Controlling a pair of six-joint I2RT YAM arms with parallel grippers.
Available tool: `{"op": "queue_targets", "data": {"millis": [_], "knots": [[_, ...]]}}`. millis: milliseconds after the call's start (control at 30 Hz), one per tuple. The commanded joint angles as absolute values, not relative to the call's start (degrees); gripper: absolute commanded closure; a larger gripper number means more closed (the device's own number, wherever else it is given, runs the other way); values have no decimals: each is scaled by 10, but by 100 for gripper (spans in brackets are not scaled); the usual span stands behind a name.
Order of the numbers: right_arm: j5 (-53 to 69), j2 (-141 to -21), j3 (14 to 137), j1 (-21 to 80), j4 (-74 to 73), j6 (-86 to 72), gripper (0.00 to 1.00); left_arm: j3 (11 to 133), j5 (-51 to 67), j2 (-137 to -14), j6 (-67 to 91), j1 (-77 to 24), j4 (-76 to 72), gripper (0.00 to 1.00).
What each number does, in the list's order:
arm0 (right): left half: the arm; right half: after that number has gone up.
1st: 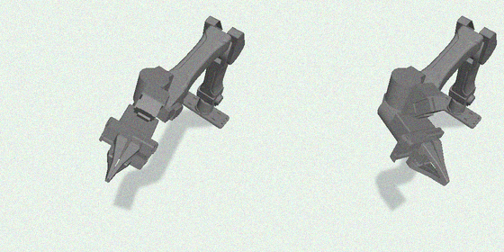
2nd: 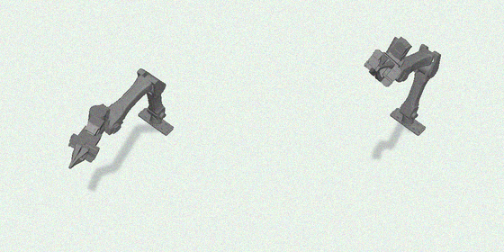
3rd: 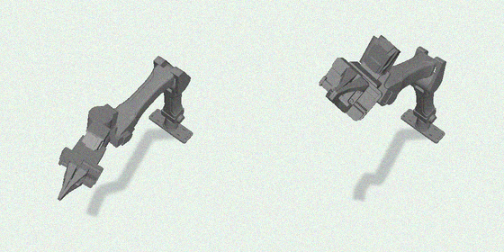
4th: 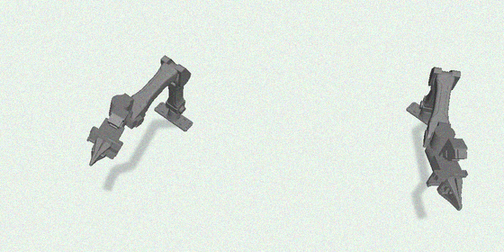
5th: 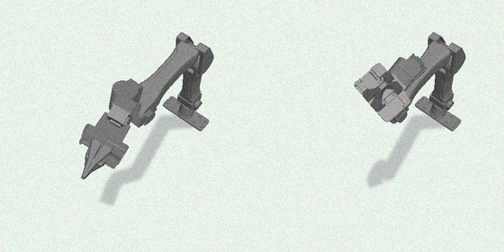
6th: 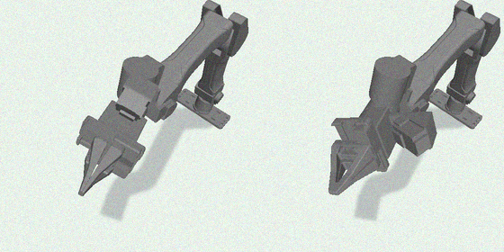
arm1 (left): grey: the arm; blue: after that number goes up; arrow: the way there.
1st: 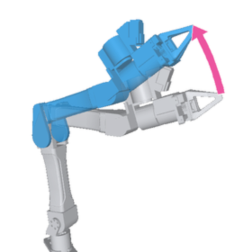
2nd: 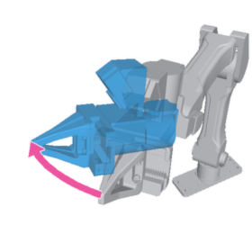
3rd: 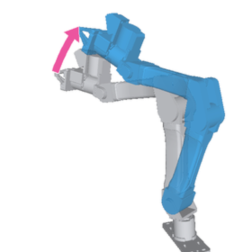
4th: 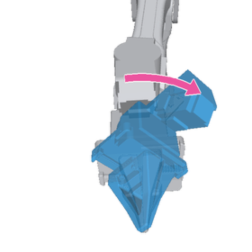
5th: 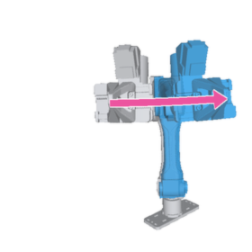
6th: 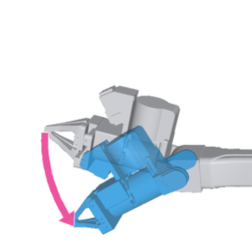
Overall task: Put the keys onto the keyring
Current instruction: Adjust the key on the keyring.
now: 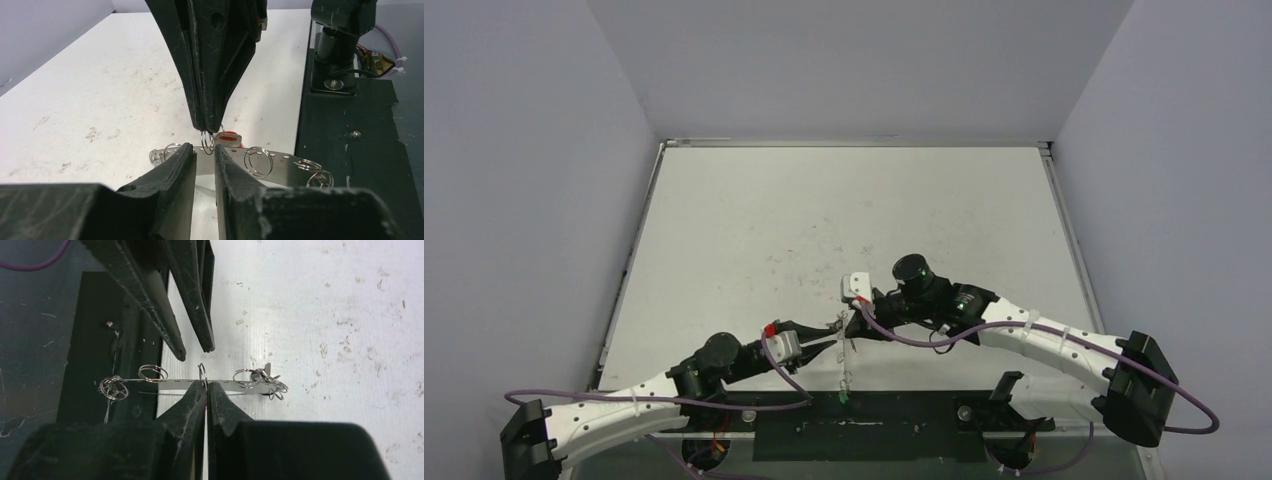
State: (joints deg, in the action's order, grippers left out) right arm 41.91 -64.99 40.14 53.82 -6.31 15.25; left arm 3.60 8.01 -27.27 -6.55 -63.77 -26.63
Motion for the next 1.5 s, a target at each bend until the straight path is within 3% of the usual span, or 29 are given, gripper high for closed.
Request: {"op": "queue_targets", "data": {"millis": [0, 267, 467, 633, 1133, 1200, 1400, 1467], "knots": [[349, -688, 504, 559, -219, 162, 100, 82, 47, -257, -80, -639, -198, 80], [263, -778, 628, 608, -350, 125, 100, 98, 67, -301, -88, -639, -189, 70], [259, -788, 656, 613, -360, 118, 100, 108, 83, -348, -93, -640, -198, 71], [262, -789, 656, 618, -359, 118, 100, 105, 96, -367, -93, -640, -232, 76], [262, -804, 661, 629, -355, 117, 100, 104, 103, -391, -77, -640, -274, 75], [260, -805, 662, 631, -356, 117, 100, 106, 103, -398, -78, -640, -272, 78], [254, -805, 661, 633, -358, 118, 100, 110, 111, -413, -78, -640, -274, 99], [251, -804, 660, 633, -357, 119, 100, 107, 112, -410, -76, -640, -277, 100]]}}
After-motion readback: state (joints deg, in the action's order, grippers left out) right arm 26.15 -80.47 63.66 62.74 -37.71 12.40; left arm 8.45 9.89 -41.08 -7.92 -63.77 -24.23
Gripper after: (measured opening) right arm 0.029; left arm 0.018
